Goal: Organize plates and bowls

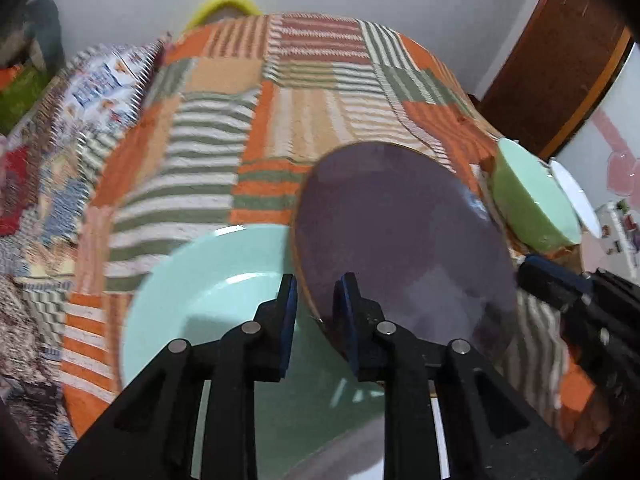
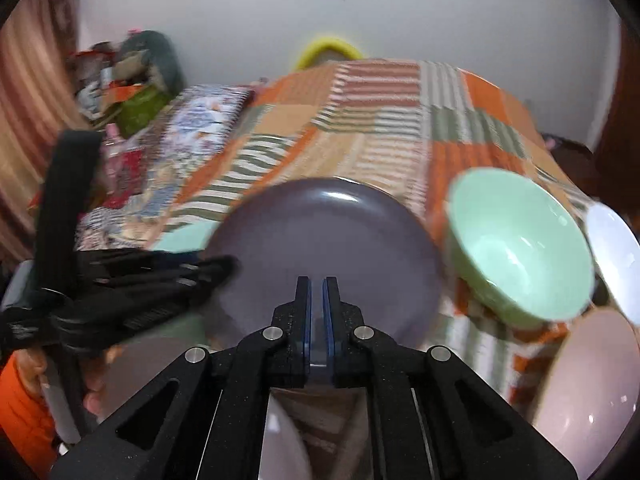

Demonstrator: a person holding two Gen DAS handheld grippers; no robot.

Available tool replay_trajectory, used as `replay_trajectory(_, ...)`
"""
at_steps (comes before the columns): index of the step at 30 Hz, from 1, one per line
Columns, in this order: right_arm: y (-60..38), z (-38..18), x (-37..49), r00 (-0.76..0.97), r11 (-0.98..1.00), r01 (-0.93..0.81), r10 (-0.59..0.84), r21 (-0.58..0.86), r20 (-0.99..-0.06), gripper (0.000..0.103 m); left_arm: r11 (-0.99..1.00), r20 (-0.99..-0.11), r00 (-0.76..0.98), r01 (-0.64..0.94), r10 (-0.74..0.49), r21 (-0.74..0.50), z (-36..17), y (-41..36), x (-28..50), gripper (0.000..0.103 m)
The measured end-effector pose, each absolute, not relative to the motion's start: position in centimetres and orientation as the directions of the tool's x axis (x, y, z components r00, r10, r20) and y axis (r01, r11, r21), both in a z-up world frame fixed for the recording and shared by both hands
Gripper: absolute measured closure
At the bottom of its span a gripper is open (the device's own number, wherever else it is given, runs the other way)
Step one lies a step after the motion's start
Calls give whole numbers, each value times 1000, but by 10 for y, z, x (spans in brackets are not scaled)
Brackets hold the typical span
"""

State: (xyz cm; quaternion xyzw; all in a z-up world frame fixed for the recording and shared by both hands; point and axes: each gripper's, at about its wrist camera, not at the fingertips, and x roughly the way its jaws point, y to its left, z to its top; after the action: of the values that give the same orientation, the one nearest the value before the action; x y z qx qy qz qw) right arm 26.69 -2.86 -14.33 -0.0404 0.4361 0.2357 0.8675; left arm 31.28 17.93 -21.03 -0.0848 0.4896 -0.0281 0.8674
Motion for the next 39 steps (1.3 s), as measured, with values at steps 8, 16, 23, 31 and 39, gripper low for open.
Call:
replay_trajectory(8, -77, -164, 293, 491, 942, -274, 309, 193, -814, 65, 992, -833, 547, -40, -81, -122, -203, 182, 315, 81)
replay_trajectory(16, -71, -172, 293, 488, 954, -254, 268, 159, -831, 65, 990, -838, 539, -48, -89, -136, -208, 189, 342, 81)
replay_trajectory(23, -70, -182, 314, 453, 956, -215, 278, 199, -847, 65, 989, -840, 532, -30, -106, -144, -213, 186, 356, 81)
replay_trajectory(31, -62, -185, 318, 437, 957, -225, 267, 182, -859, 64, 987, -841, 524, -6, -135, -162, -219, 180, 360, 80)
replay_trajectory(39, -75, -183, 318, 399, 934, -207, 352, 291, -847, 70, 984, -848, 507, 2, -155, -179, -217, 185, 355, 80)
